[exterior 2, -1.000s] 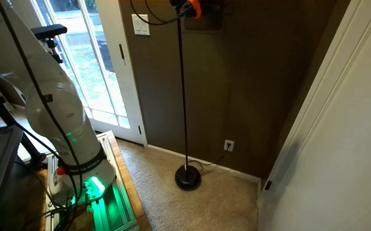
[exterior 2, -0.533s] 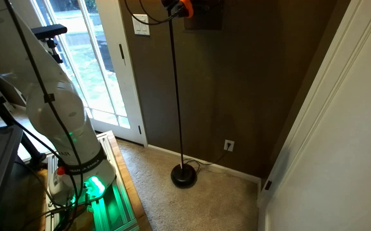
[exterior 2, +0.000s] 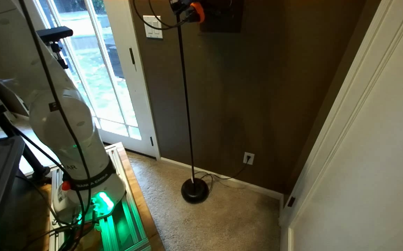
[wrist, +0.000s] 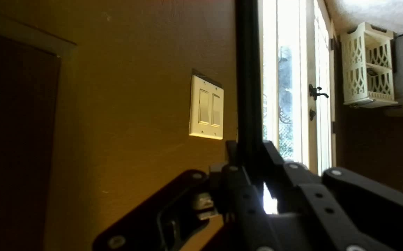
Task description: Move the lamp to the left
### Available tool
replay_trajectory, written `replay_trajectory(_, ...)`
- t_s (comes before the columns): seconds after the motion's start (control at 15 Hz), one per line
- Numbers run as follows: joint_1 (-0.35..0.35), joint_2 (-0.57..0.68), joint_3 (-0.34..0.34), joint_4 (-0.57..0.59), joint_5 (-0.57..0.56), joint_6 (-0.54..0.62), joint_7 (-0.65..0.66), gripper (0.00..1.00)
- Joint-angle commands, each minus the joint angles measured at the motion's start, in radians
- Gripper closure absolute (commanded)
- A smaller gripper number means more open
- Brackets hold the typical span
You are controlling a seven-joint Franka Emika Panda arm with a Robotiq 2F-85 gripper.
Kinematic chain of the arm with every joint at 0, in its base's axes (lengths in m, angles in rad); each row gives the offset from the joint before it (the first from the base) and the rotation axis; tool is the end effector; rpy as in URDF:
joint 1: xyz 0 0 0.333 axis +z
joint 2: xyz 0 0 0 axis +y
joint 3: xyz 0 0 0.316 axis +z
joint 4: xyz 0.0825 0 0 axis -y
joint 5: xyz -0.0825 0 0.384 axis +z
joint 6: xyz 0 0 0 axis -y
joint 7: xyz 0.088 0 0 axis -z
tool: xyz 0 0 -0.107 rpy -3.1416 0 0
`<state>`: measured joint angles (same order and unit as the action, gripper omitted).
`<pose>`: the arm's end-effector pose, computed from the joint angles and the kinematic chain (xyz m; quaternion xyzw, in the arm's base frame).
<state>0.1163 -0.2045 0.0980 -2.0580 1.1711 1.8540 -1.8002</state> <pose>0.4824 0.1824 0.5682 -0.5793 -0.6258 -0.3734 0.3652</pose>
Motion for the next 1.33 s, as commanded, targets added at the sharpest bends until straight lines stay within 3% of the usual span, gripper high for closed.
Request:
replay_trajectory(0.0, 0.019, -0.011, 0.011, 0.085, 0.030, -0.045, 0.034, 0.95)
replay_trajectory(1.27, 0.080, 0.054, 0.075, 0.142, 0.024, -0.063, -0.004, 0.95)
